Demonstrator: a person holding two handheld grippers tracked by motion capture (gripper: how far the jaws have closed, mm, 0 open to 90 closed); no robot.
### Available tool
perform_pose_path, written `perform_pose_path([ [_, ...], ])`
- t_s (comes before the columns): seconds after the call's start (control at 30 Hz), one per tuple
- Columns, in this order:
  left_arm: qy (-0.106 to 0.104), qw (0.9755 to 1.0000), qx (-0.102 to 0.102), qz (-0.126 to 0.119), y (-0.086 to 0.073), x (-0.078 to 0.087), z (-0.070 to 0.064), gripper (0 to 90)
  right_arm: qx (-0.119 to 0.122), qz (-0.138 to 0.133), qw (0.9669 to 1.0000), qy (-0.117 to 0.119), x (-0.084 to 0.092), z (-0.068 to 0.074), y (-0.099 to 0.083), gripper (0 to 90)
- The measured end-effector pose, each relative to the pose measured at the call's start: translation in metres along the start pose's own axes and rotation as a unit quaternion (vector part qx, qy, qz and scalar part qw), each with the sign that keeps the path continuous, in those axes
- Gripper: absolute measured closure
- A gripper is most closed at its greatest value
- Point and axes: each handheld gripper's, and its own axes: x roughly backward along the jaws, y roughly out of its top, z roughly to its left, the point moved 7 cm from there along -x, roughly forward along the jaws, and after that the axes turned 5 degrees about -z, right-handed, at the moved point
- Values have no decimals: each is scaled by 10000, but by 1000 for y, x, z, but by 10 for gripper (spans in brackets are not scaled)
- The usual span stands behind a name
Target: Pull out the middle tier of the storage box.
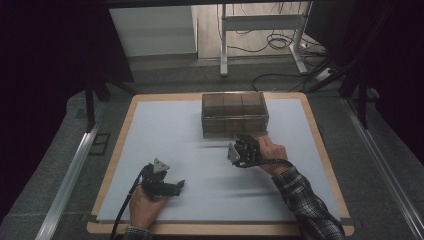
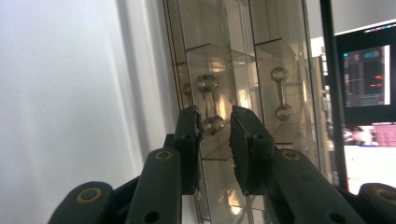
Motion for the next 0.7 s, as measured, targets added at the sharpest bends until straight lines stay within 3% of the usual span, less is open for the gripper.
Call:
perform_pose_path([
  [0.23,5,10000,22,-18,0,0,0,8,-385,-186,9983,406,3,-7,0,705],
  [0.47,1,10000,-24,8,0,0,0,8,-783,-353,9933,774,4,-12,-1,696],
  [0.7,1,10000,-24,8,0,0,0,8,-1107,-462,9844,1289,5,-18,-3,694],
])
